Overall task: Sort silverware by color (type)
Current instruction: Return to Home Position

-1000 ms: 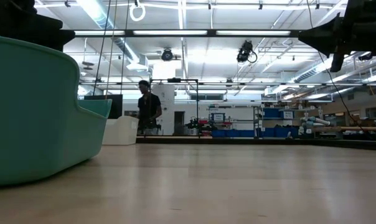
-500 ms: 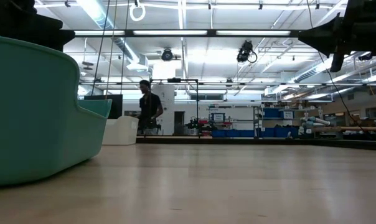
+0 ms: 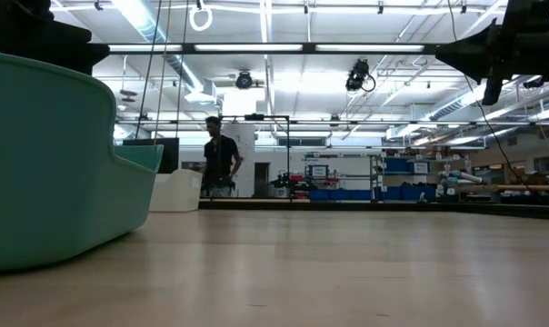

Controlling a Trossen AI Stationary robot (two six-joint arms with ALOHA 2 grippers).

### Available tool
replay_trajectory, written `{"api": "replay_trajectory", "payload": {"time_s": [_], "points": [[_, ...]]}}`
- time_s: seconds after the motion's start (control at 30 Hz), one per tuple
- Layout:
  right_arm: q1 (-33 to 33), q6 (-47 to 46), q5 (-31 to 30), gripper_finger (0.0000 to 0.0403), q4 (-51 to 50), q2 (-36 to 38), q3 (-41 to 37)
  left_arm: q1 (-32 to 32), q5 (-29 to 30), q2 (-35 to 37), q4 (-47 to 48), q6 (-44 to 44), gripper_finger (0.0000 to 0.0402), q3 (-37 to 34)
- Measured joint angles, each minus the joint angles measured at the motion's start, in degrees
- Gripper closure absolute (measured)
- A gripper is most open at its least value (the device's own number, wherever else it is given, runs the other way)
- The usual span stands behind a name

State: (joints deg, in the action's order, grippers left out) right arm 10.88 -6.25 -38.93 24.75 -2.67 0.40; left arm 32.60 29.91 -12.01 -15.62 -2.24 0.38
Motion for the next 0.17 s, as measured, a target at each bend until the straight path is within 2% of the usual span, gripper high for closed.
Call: {"api": "replay_trajectory", "payload": {"time_s": [0.17], "points": [[-0.01,-0.01,-0.01,0.0351,-0.01,0.01,0.0,0.0,0.02,0.0,0.0,0.0,0.026,0.0]]}}
